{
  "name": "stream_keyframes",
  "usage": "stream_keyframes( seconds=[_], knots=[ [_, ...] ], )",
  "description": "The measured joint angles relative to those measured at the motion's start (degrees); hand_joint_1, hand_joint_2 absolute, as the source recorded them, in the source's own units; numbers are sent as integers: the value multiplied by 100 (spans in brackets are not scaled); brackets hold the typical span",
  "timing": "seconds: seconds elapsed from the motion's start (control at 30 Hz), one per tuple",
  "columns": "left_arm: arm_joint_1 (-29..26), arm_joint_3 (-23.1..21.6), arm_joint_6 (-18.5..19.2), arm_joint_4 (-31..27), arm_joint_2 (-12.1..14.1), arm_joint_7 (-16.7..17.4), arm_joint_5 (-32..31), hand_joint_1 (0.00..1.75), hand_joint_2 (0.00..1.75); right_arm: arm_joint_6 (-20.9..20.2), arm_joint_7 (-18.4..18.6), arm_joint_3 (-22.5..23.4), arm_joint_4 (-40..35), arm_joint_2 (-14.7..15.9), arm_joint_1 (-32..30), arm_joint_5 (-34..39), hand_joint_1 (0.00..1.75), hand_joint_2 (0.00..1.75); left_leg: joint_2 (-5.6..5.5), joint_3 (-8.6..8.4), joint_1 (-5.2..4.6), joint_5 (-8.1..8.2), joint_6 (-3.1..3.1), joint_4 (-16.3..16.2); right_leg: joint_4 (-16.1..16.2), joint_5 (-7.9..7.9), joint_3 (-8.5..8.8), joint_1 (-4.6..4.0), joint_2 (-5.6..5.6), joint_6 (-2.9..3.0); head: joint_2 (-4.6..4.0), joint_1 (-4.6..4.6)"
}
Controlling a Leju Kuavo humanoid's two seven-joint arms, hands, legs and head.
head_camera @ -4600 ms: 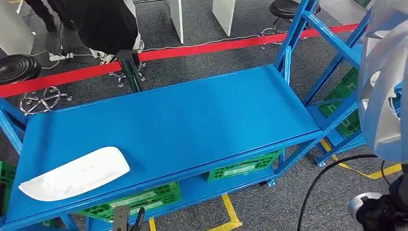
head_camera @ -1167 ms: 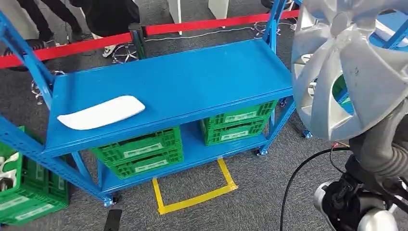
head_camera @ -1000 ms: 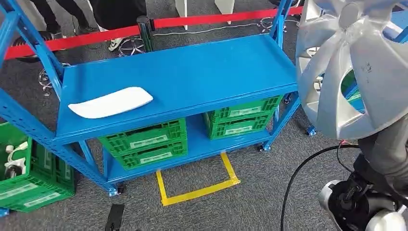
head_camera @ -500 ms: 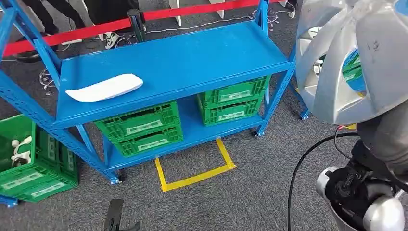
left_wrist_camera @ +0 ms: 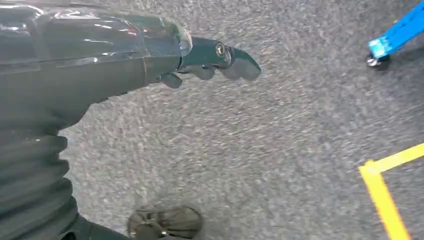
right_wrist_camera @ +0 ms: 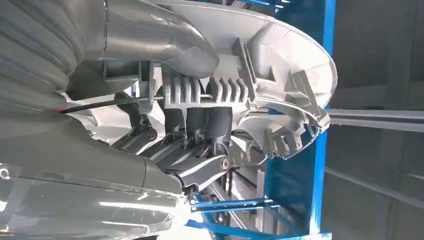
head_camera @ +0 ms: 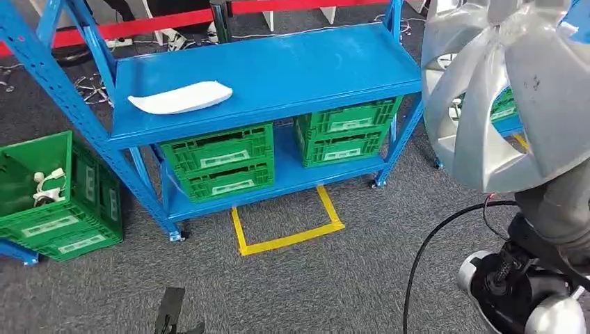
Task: Take the parts from the cabinet and place them on the table.
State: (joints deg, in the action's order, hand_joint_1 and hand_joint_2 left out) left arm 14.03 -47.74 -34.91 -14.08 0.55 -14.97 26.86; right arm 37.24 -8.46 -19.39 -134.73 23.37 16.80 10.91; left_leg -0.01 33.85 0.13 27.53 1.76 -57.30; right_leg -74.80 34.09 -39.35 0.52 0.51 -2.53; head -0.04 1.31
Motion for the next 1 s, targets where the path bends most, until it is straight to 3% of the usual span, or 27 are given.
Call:
stream_keyframes(
  seconds=[0.07,0.1,0.13,0.17,0.27,0.3,0.33,0.4,0.43,0.47,0.5,0.53,0.57,0.6,0.63,0.67,0.73,0.77,0.8,0.83,0.9,0.93,0.97,1.0],
  knots=[
    [-12,-46,11,0,0,11,-35,0,175,2,0,-43,9,0,2,7,175,175,7,150,-19,-113,-21,-2,691,-407,542,-2,-13,59,0,22],
    [-12,-59,11,0,0,20,-48,0,175,4,2,-61,11,0,3,7,175,175,9,190,-23,-164,-39,-5,1210,-448,903,-8,-31,98,0,22],
    [-12,-79,11,0,0,22,-57,0,175,2,0,-79,11,0,11,7,175,175,14,231,-63,-198,-69,-9,1743,-333,1299,-30,-67,136,0,26],
    [-13,-90,11,0,2,33,-66,0,175,2,0,-83,9,0,17,6,175,175,30,253,-68,-268,-99,-16,2091,-236,1434,-29,-67,160,0,11],
    [-41,-100,11,2,7,59,-83,0,175,0,-13,-109,31,-2,-11,-11,175,175,54,352,-64,-439,-200,19,2089,-342,1304,-63,-58,215,0,-33],
    [-53,-109,9,2,15,66,-98,0,175,2,-35,-122,39,-7,-29,-18,175,175,58,395,-46,-274,-230,-44,2116,-407,1265,-21,5,262,0,-39],
    [-58,-125,9,2,17,74,-103,0,175,4,-53,-138,44,-11,-76,-33,175,175,46,477,-47,22,-255,-244,2099,-442,1209,-29,1,297,0,-81],
    [-64,-136,9,2,20,74,-109,0,175,2,-109,-179,46,-26,-112,-63,175,175,11,730,-22,690,-287,-1136,2017,-510,1040,-45,17,347,0,-166],
    [-68,-138,9,2,17,74,-114,0,175,2,-116,-195,48,-31,-119,-68,175,175,5,828,-20,873,-294,-1570,1960,-542,941,-59,23,359,0,-186],
    [-74,-142,9,2,17,74,-114,0,175,2,-120,-210,55,-35,-134,-70,175,175,1,843,-21,878,-293,-1811,1900,-565,845,-75,27,366,0,-199],
    [-80,-144,9,2,17,76,-114,0,175,4,-127,-223,59,-37,-156,-72,175,175,-3,748,-27,759,-272,-1824,1842,-584,755,-94,29,370,0,-210],
    [-81,-161,11,2,20,76,-114,0,175,2,-127,-240,57,-44,-175,-72,175,175,-5,544,-40,559,-231,-1623,1785,-604,666,-120,29,378,0,-221],
    [-79,-181,9,2,20,76,-120,0,175,2,-127,-256,59,-48,-182,-72,175,175,-14,213,-59,358,-165,-1188,1733,-626,591,-149,23,376,0,-227],
    [-76,-188,9,2,26,79,-135,0,175,2,-129,-262,57,-52,-188,-72,175,175,-47,-131,-98,267,-70,-698,1702,-642,548,-163,21,377,0,-232],
    [-64,-190,9,4,70,92,-151,0,175,0,-133,-273,59,-57,-207,-72,175,175,-90,-358,-131,433,76,-311,1689,-663,508,-169,36,363,0,-210],
    [-65,-197,7,-2,83,98,-177,0,175,-4,-144,-295,59,-57,-195,-72,175,175,-40,-464,-148,427,51,-80,1674,-700,503,-152,41,344,0,-157],
    [-67,-229,9,0,81,118,-214,0,175,-4,-179,-330,74,-63,-208,-50,175,175,-29,-448,-189,357,38,-42,1703,-797,471,-100,60,282,0,-210],
    [-80,-234,9,0,79,131,-225,0,175,-4,-205,-352,74,-66,-215,-20,175,175,-29,-418,-176,256,47,-12,1737,-849,462,-113,56,257,0,-234],
    [-73,-234,9,0,70,131,-236,0,175,-4,-234,-365,77,-68,-224,-4,175,175,-28,-476,-88,197,55,149,1712,-744,414,-106,27,235,0,-251],
    [-58,-234,9,0,87,138,-240,0,175,-11,-262,-369,81,-74,-230,-2,175,175,-19,-396,-83,156,61,178,1603,-520,344,-109,-20,169,0,-224],
    [-56,-243,11,-2,72,135,-267,0,175,-39,-310,-380,85,-85,-233,0,175,175,-4,-264,-66,64,59,174,822,89,150,-43,-32,73,0,-162],
    [-59,-260,11,-2,61,138,-278,0,175,-48,-321,-393,85,-87,-241,0,175,175,13,-206,-56,20,45,165,360,312,70,-3,-34,23,0,-157],
    [-59,-273,13,-2,61,138,-284,0,175,-50,-323,-406,85,-90,-259,2,175,175,33,-152,-35,-12,20,143,94,366,60,30,-34,-20,0,-159],
    [-59,-275,15,-2,61,140,-286,0,175,-53,-323,-422,87,-94,-272,4,175,175,49,-87,-5,-38,-14,111,69,259,138,67,-34,-67,0,-149]
  ],
)
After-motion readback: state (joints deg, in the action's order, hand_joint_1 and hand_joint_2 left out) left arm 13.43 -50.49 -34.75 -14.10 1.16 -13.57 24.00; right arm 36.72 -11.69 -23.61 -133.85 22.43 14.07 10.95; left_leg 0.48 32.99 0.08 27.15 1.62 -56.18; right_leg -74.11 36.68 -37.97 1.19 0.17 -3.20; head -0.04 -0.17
